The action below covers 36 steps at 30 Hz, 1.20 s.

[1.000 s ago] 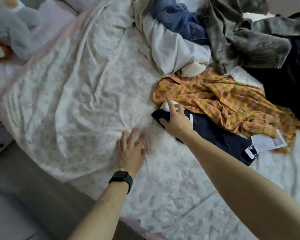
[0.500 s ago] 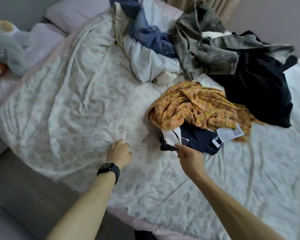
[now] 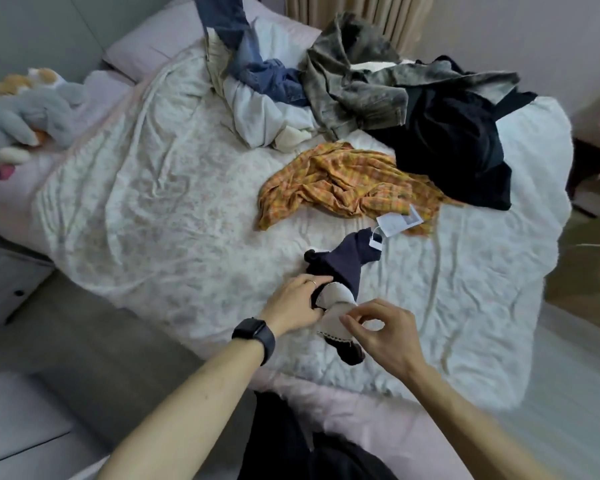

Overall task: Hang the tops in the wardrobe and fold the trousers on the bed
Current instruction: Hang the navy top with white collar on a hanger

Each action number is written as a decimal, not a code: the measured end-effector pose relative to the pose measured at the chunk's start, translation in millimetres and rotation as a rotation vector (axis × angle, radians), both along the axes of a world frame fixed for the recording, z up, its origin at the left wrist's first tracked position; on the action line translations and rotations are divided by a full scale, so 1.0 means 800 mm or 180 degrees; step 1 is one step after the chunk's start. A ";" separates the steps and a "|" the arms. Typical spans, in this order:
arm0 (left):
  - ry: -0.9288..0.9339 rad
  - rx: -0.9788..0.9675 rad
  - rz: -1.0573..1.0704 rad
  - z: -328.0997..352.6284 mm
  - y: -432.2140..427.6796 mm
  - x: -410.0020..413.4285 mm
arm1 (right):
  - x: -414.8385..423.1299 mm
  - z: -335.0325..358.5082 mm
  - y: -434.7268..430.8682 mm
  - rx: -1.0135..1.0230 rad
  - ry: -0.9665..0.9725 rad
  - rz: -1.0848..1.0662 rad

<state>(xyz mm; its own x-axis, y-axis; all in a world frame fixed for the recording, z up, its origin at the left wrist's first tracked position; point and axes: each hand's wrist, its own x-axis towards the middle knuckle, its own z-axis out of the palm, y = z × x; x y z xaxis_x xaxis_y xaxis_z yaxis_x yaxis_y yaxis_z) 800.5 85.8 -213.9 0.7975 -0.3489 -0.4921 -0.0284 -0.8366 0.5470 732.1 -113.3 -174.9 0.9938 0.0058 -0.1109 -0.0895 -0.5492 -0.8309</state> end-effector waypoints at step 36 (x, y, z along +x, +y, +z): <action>-0.3447 0.2819 0.3067 0.271 0.213 -0.530 | -0.125 0.241 0.302 0.0112 -0.1028 0.4069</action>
